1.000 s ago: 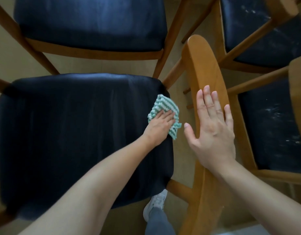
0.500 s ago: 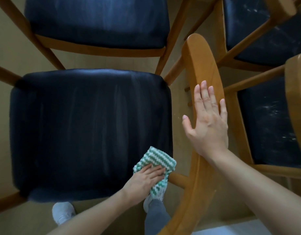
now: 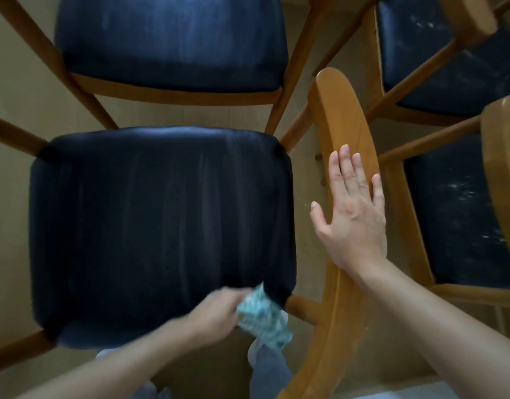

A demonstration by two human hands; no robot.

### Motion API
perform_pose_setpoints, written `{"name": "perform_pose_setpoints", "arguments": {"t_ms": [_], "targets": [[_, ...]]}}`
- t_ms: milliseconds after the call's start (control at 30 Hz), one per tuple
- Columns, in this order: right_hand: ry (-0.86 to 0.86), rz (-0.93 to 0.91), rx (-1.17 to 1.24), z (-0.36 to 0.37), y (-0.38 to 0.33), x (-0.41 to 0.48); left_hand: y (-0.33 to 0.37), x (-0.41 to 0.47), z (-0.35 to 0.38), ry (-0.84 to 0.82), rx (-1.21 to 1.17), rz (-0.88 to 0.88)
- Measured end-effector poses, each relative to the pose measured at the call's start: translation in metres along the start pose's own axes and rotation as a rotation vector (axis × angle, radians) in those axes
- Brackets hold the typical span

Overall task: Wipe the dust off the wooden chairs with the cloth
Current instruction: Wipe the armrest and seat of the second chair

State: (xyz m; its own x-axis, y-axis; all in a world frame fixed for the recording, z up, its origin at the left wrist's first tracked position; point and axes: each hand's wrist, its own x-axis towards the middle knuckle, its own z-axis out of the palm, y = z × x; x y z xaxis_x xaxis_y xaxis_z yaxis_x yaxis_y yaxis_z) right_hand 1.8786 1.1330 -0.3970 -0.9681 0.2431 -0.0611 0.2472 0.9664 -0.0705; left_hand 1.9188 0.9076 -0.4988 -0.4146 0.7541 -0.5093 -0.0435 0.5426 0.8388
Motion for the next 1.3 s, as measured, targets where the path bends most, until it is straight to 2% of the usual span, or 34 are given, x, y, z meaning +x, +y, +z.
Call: {"name": "perform_pose_setpoints", "arguments": {"t_ms": [67, 133, 167, 200, 267, 333, 367, 433, 500, 600, 700, 833, 1300], "targets": [[-0.007, -0.002, 0.002, 0.000, 0.000, 0.000, 0.032, 0.033, -0.041, 0.113, -0.409, -0.123], [-0.008, -0.007, 0.015, 0.000, 0.000, -0.001, 0.055, 0.073, -0.089, 0.334, -0.568, -0.081], [-0.002, -0.007, 0.021, 0.000, 0.000, -0.001, 0.065, 0.093, -0.114, 0.438, -0.571, -0.016], [0.006, -0.007, 0.024, 0.001, 0.000, -0.001, 0.072, 0.113, -0.139, 0.529, -0.518, 0.054], [0.021, -0.008, 0.024, 0.002, 0.000, 0.000, 0.076, 0.151, -0.183, 0.675, -0.255, 0.138], [0.033, -0.011, 0.027, 0.004, 0.001, 0.000, 0.073, 0.183, -0.212, 0.752, 0.073, 0.100], [0.038, -0.013, 0.029, 0.005, 0.002, 0.000, 0.064, 0.199, -0.221, 0.759, 0.227, 0.045], [0.044, -0.019, 0.027, 0.006, 0.002, 0.000, 0.045, 0.220, -0.223, 0.626, 0.503, -0.080], [0.047, -0.023, 0.026, 0.006, 0.002, 0.001, 0.024, 0.230, -0.210, 0.495, 0.635, -0.120], [0.041, -0.020, 0.010, 0.006, 0.002, 0.001, 0.010, 0.226, -0.193, 0.560, 0.619, -0.056], [0.038, -0.024, 0.004, 0.005, 0.001, 0.000, -0.001, 0.203, -0.176, 0.597, 0.562, 0.129], [0.036, -0.018, -0.018, 0.005, 0.001, 0.000, -0.031, 0.165, -0.133, 0.526, 0.505, 0.324], [0.069, -0.034, 0.026, 0.004, 0.001, 0.000, -0.051, 0.031, 0.023, 0.286, 0.521, 0.320]]}}
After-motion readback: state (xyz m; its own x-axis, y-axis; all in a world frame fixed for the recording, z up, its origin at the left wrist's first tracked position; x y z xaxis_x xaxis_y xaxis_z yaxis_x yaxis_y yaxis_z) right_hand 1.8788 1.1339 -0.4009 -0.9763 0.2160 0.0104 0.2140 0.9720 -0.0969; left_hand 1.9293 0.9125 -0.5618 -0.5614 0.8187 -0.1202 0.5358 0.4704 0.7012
